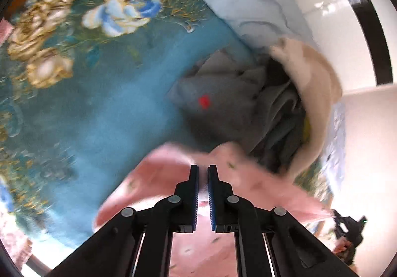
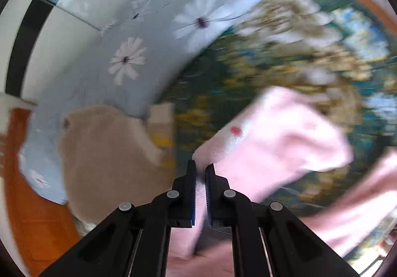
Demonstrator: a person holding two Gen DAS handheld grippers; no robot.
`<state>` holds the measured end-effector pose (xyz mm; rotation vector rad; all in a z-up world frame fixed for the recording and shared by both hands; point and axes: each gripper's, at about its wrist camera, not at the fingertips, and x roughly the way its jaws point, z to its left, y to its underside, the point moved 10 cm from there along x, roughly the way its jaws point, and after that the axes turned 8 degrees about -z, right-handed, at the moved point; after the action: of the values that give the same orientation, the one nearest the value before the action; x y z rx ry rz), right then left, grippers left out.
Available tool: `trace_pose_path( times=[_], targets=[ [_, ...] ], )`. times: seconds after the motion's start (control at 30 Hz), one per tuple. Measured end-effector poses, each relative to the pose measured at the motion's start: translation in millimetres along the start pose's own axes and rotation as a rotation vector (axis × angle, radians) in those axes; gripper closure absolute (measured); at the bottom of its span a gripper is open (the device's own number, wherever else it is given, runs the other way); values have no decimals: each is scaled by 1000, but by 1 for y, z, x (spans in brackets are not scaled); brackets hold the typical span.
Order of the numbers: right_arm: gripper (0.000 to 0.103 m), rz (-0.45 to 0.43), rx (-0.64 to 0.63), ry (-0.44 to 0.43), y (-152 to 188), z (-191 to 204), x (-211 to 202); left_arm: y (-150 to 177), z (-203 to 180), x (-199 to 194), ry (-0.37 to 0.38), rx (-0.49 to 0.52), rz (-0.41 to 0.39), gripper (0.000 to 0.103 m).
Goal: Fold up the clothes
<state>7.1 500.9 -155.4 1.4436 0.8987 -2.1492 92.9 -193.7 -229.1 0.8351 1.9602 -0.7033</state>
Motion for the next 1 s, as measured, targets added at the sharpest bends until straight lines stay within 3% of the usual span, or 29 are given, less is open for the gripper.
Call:
trace_pose_path(
  times=[0.13,0.2,0.27,0.33,0.4,0.47,0.5,0.67,0.8,0.9,1.0],
  targets=[
    [96,206,80,244,77,-96,32,53,55,46,-166,-79,144,95],
    [96,242,118,302,99,-117,45,68,72,61,-237,-102,196,95],
    [92,260,173,315,110,-126,49,72,74,62,-229,-152,207,92],
    [92,246,163,302,105,-122,45,65,70,55,-196,-185,187,90],
    [82,209,135,302,90,-116,38,51,65,44,-167,-192,148,80],
    [75,157,128,310,71,-112,29,32,57,40,-140,-190,106,56],
    [74,131,125,314,62,-110,25,23,53,38,-126,-188,84,54],
    [58,82,68,238,35,-75,35,-3,39,75,-162,-134,127,54],
    [56,95,15,278,11,-74,55,-6,23,95,-174,-97,154,54],
    [56,105,-23,312,-8,-75,71,-4,19,100,-192,-71,172,59],
    [55,115,-62,346,-28,-76,86,-3,18,104,-235,-31,187,74]
  ],
)
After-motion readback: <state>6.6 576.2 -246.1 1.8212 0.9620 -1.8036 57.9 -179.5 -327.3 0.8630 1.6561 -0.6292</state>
